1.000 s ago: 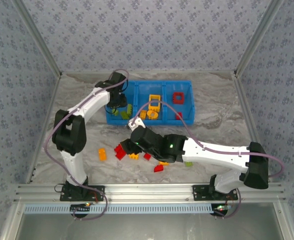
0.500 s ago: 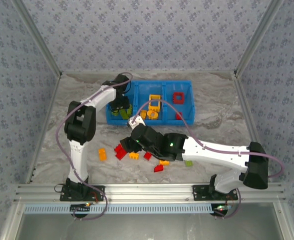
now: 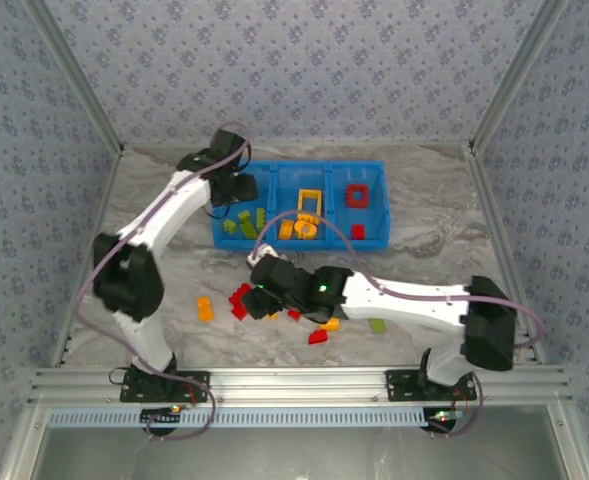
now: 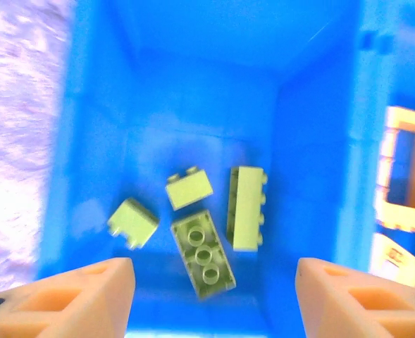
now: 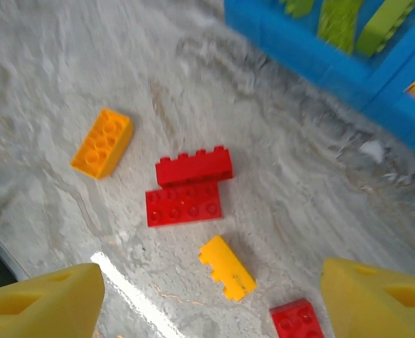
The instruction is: Sort the legos into containers by color
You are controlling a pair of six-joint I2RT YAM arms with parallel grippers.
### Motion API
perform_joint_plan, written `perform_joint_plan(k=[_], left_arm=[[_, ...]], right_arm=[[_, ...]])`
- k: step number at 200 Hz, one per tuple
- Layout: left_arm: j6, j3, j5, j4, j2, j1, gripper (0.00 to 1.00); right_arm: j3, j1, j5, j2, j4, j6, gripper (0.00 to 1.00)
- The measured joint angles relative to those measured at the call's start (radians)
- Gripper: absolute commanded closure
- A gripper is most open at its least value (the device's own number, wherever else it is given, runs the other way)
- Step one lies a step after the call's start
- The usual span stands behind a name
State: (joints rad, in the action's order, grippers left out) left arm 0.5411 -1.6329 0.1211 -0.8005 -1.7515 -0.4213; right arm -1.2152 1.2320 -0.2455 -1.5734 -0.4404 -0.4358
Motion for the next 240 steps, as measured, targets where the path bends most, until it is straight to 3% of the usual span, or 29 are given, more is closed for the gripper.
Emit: perform_joint_plan(k=[51, 94, 154, 240], left_arm=[[0.03, 0.288, 0.053, -0.046, 0.605, 0.0, 0.3], [0.055, 0.463, 0.058, -0.2, 0.902, 0.0, 0.3], [0.071, 0.488, 0.05, -0.304, 0.98, 0.0, 0.3], [0.082, 0.496, 0.039, -0.307, 0.985, 0.0, 0.3]], right_arm=[[-0.193, 0.025, 0.042, -0.275, -0.109, 0.009, 0.16], [-0.324, -0.022, 0.074, -0.401, -0.187, 0.02, 0.14], [-0.386, -0.029, 0.082, -0.502, -0.259, 0.088, 0.1], [-0.41, -0.028, 0.142, -0.573, -0.252, 0.082, 0.08]])
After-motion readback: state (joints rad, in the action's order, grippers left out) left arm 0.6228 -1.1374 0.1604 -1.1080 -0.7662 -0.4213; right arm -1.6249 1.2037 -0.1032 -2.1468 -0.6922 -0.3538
